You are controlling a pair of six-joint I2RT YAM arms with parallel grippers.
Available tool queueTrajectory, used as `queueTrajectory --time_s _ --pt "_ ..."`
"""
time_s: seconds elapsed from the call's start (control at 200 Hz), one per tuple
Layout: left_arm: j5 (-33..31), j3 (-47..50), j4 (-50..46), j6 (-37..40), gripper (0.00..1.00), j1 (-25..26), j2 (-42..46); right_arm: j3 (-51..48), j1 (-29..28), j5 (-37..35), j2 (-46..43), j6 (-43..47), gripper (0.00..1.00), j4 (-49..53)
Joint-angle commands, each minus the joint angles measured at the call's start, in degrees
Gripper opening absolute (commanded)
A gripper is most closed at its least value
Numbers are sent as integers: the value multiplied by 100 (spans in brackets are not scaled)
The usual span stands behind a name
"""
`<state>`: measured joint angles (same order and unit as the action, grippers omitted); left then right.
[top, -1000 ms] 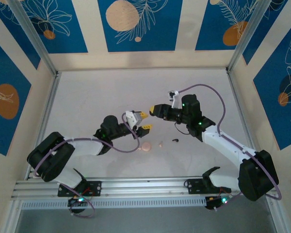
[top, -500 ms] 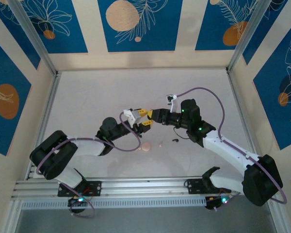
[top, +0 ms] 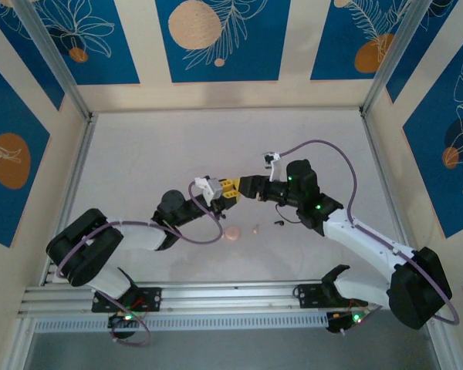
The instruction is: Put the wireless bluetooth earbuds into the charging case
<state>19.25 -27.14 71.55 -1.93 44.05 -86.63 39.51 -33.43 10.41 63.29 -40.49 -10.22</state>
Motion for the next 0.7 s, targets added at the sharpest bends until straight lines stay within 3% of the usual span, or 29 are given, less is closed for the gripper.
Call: queueTrajectory --time_s 0.0,0.15,0.405,0.535,0.695 --pt "162 106 -165 193 18 -12 226 -66 16 -198 -436 831 73 168" --pt "688 156 -467 201 16 -159 411 -96 279 310 -866 2353 74 346" --pt "2078 48 -694 218 15 -345 476 135 1312 2509 -985 4604 69 1412" --pt "2474 -28 -781 246 15 -367 419 98 1527 3724 -1002 6196 63 1876" --pt "2709 -53 -713 268 15 -369 400 257 1543 4118 -746 7213 54 2357"
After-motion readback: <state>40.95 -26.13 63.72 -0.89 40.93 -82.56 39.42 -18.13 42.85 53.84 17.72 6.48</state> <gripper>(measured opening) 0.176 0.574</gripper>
